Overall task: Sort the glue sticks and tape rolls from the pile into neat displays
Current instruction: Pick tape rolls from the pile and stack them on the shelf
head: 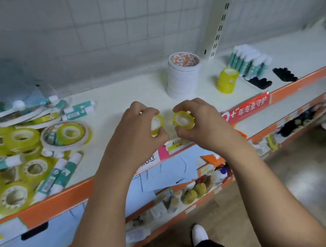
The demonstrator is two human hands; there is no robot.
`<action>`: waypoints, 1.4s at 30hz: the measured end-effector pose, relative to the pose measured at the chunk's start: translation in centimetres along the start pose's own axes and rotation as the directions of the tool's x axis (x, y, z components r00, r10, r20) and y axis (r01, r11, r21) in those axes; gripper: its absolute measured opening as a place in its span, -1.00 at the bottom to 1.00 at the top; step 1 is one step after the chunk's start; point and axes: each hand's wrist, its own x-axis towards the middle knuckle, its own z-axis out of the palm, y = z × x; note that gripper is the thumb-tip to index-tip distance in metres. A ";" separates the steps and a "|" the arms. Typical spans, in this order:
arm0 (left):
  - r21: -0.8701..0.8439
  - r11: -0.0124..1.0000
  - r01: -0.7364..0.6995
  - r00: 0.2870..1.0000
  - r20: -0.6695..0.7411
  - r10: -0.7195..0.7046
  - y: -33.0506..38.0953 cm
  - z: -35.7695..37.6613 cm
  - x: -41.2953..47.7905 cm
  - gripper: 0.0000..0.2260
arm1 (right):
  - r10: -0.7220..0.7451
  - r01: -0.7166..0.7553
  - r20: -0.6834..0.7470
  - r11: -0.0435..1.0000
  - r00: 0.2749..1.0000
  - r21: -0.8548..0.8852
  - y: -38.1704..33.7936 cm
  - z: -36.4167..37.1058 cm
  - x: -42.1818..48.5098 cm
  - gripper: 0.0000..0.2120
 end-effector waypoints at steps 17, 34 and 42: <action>-0.023 0.999 -0.038 0.999 -0.035 0.037 11.4 8.9 12.6 -0.69 | -0.049 0.051 -0.061 0.998 0.997 0.026 16.1 -9.7 7.0 -0.57; 0.047 0.994 0.098 0.985 -0.146 -0.090 15.6 12.3 18.3 -0.67 | -0.220 0.212 0.119 0.974 0.968 0.077 23.5 -11.1 14.8 -0.40; 0.036 0.998 0.054 0.993 -0.110 -0.050 16.6 14.9 21.6 -0.64 | -0.140 0.099 0.198 0.974 0.970 0.204 26.4 -11.8 15.3 -0.28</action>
